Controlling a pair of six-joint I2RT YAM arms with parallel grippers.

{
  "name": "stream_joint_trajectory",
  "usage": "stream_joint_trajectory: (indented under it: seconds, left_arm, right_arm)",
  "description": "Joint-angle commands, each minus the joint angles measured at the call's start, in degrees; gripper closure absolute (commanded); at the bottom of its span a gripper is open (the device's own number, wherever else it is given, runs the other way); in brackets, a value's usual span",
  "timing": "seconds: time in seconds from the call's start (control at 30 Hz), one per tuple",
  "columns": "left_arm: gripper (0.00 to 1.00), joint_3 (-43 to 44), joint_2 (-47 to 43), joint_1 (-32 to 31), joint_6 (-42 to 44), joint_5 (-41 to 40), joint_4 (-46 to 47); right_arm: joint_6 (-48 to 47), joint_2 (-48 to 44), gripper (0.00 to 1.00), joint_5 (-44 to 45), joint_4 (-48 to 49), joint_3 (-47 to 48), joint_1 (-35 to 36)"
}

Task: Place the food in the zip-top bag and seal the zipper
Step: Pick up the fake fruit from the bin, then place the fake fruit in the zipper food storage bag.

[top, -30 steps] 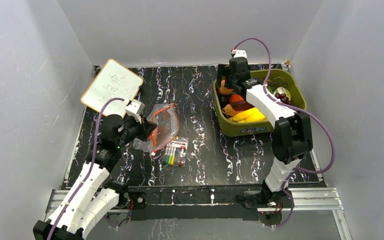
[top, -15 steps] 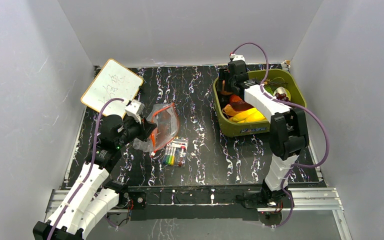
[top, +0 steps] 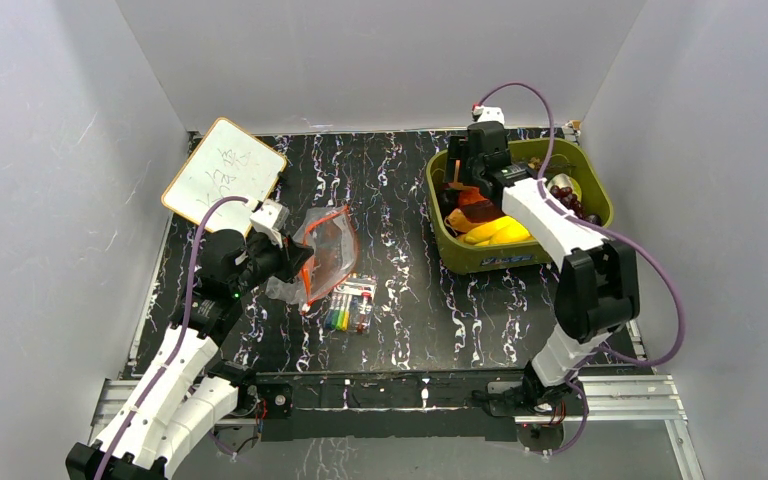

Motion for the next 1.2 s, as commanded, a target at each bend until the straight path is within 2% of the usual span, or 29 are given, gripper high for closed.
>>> stream_joint_trajectory:
  seconds: [0.0,0.53,0.83,1.17]
  left_arm:
    - [1.0,0.4,-0.3,-0.1,0.7,0.1,0.7]
    - [1.0,2.3,2.3,-0.1,-5.1,-1.8,2.9]
    - [1.0,4.9,5.2,-0.2,-7.6,-3.4,4.5]
    - [1.0,6.4,6.4,-0.2,-9.6,-1.8,4.7]
  right_arm:
    - [1.6,-6.3,0.42,1.0,0.0,-1.4,-0.2]
    - [5.5,-20.1,0.43,-6.5,-2.5,-6.7,2.8]
    - [10.8,-25.9,0.43,-11.7,-1.0,-9.5,11.0]
    - [18.1,-28.9,0.44,-13.9,8.6,-14.2,22.1]
